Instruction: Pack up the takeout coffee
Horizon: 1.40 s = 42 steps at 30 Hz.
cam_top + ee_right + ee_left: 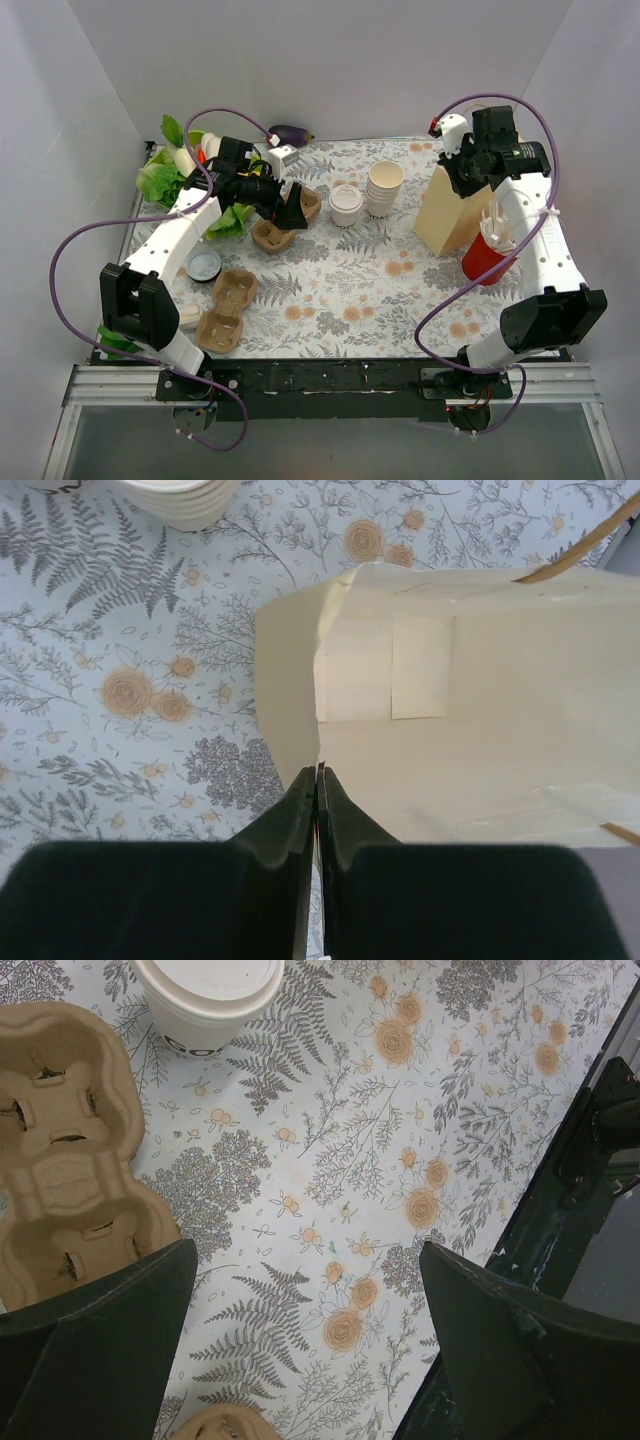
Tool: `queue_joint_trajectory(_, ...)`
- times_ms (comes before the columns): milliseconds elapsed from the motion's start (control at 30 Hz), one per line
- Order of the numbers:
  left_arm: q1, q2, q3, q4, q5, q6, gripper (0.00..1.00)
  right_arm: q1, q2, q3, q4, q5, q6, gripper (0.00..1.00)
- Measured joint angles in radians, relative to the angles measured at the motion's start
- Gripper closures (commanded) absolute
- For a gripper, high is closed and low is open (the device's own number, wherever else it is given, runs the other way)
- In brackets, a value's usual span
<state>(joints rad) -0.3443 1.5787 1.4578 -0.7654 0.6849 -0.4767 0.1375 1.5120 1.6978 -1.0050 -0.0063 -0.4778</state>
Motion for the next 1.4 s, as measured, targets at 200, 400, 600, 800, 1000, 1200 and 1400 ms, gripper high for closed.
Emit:
queue_joint_trajectory(200,0.0,0.0,0.0,0.011,0.012,-0.004,0.04,0.0,-0.007,0.053,-0.092,-0.115,0.002,0.99)
queue_joint_trajectory(400,0.0,0.006,0.0,0.011,0.021,-0.008,0.05,0.0,-0.009,0.055,-0.205,-0.282,0.012,0.99)
queue_joint_trajectory(600,0.0,0.011,0.0,0.015,0.026,-0.014,0.05,0.016,-0.026,0.005,-0.262,-0.481,0.031,0.99)
queue_joint_trajectory(800,0.0,0.011,-0.001,0.018,0.026,-0.015,0.04,0.037,-0.027,0.01,-0.285,-0.648,0.05,0.99)
queue_joint_trajectory(1000,0.0,0.011,-0.006,0.018,0.025,-0.015,0.04,0.07,-0.024,0.048,-0.286,-0.744,0.076,0.78)
queue_joint_trajectory(1200,0.0,0.011,-0.006,0.018,0.021,-0.014,0.04,0.135,0.042,0.128,-0.305,-0.818,0.08,0.59)
queue_joint_trajectory(1400,0.0,0.011,-0.007,0.018,0.003,-0.011,0.04,0.14,0.127,0.364,-0.293,-0.83,0.07,0.6)
